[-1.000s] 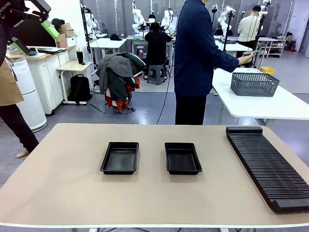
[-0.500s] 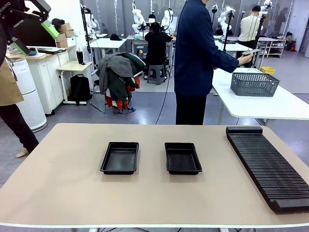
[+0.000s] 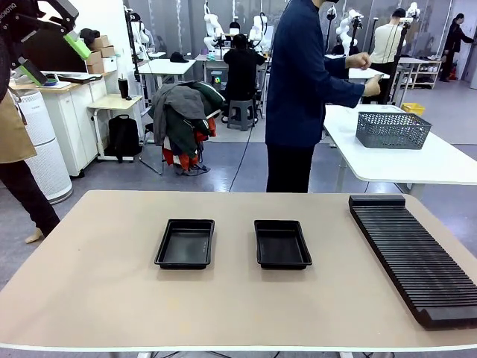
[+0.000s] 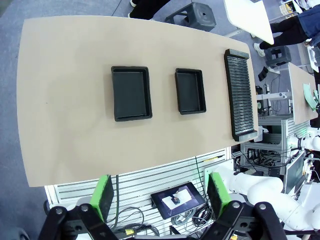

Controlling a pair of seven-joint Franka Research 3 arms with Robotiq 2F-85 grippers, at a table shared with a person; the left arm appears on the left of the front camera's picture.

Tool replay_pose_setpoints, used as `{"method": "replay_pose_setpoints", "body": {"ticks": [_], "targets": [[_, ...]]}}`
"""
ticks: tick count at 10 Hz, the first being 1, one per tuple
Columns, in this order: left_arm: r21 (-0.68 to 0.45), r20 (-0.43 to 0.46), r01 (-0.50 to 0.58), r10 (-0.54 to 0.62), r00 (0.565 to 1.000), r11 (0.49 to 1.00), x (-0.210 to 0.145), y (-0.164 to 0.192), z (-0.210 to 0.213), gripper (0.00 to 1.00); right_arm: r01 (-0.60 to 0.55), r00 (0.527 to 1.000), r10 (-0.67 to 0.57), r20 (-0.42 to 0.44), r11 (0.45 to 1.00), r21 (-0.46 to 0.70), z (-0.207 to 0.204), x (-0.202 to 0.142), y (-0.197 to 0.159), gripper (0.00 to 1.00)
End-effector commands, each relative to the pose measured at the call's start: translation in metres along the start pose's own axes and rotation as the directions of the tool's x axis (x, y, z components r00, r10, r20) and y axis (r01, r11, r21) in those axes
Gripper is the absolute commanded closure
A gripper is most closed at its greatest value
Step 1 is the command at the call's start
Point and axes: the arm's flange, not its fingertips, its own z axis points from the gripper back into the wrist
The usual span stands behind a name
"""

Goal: Inspect and transfer BCBs to ESD trays.
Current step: Pick up the Blank PCB from the PCB Rack and place it in the left ESD tray.

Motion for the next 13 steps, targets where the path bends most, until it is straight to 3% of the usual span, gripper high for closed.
{"method": "replay_pose_setpoints", "body": {"ticks": [1, 13], "targets": [[-0.007, -0.002, -0.005, 0.005, 1.000, 1.000, -0.0001, 0.0016, -0.0006, 0.00, 0.001, 1.000, -0.001, -0.001, 1.000, 0.000, -0.0003, 0.0000, -0.0002, 0.00], [-0.007, -0.002, -0.005, 0.005, 1.000, 1.000, -0.0001, 0.0016, -0.0006, 0.00, 0.001, 1.000, -0.001, -0.001, 1.000, 0.000, -0.0003, 0.0000, -0.0002, 0.00]]}}
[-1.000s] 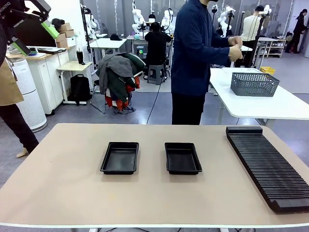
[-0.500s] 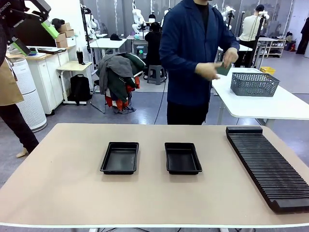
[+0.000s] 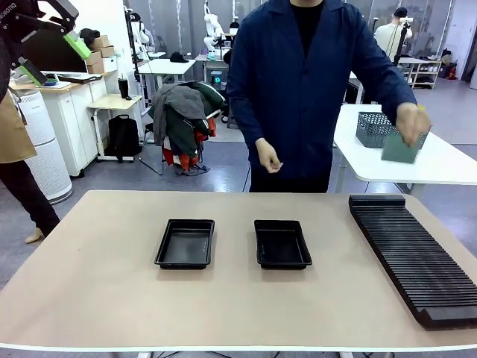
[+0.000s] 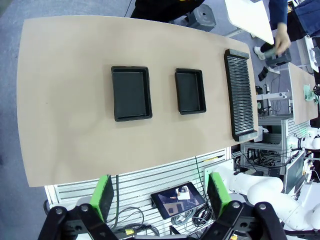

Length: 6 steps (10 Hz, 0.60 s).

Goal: Inspect and transfer BCBs to ESD trays.
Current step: Pick up the Blank PCB from the PCB Rack and place it in the left ESD tray.

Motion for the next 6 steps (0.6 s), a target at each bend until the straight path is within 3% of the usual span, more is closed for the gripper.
{"method": "replay_pose_setpoints", "body": {"ticks": [1, 6], "targets": [[-0.007, -0.002, -0.005, 0.005, 1.000, 1.000, -0.0001, 0.0016, -0.0006, 0.00, 0.001, 1.000, -0.001, -0.001, 1.000, 0.000, -0.0003, 0.0000, -0.0002, 0.00], [-0.007, -0.002, -0.005, 0.005, 1.000, 1.000, -0.0001, 0.0016, -0.0006, 0.00, 0.001, 1.000, -0.001, -0.001, 1.000, 0.000, -0.0003, 0.0000, -0.0002, 0.00]]}}
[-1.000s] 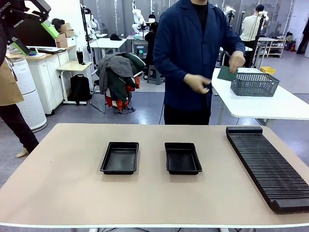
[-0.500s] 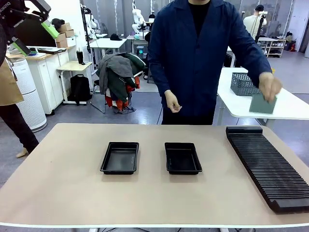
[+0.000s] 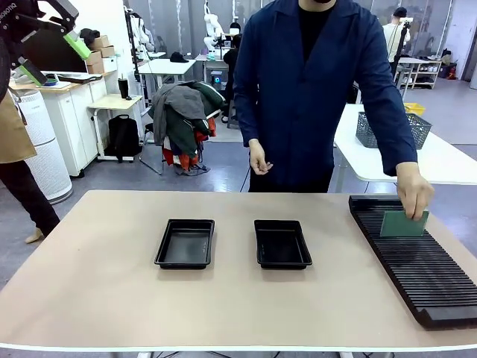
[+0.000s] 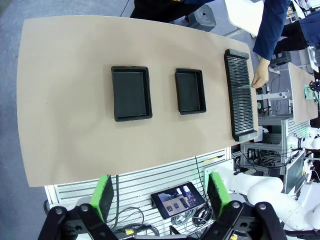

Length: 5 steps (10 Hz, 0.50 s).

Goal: Inspect and transfer BCBs to ESD trays.
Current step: Pick up the Blank PCB from the PCB Rack and place it in the left ESD tray.

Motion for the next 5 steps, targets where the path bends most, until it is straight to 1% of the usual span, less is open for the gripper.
{"method": "replay_pose_setpoints", "body": {"ticks": [1, 5], "targets": [[-0.007, -0.002, -0.005, 0.005, 1.000, 1.000, -0.0001, 0.0016, -0.0006, 0.00, 0.001, 1.000, -0.001, -0.001, 1.000, 0.000, -0.0003, 0.0000, -0.0002, 0.00], [-0.007, -0.002, -0.005, 0.005, 1.000, 1.000, -0.0001, 0.0016, -0.0006, 0.00, 0.001, 1.000, -0.001, -0.001, 1.000, 0.000, -0.0003, 0.0000, -0.0002, 0.00]]}}
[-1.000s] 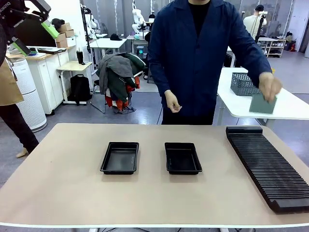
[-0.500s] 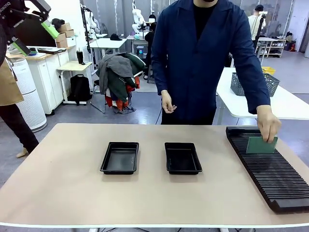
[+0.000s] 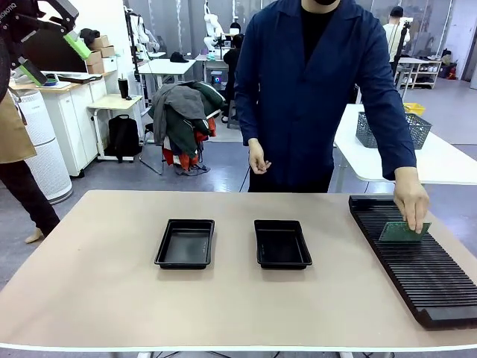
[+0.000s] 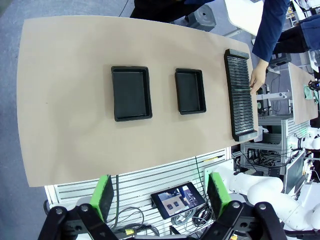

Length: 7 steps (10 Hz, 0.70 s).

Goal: Inspect and transfer BCBs to ESD trays.
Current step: Pick up the Blank PCB from the PCB Rack and place it in the left ESD tray.

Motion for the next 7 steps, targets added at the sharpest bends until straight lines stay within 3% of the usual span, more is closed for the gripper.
{"method": "replay_pose_setpoints", "body": {"ticks": [1, 7], "targets": [[-0.007, -0.002, -0.005, 0.005, 1.000, 1.000, -0.0001, 0.0016, -0.0006, 0.00, 0.001, 1.000, -0.001, -0.001, 1.000, 0.000, -0.0003, 0.0000, -0.0002, 0.00], [-0.007, -0.002, -0.005, 0.005, 1.000, 1.000, -0.0001, 0.0016, -0.0006, 0.00, 0.001, 1.000, -0.001, -0.001, 1.000, 0.000, -0.0003, 0.0000, -0.0002, 0.00]]}}
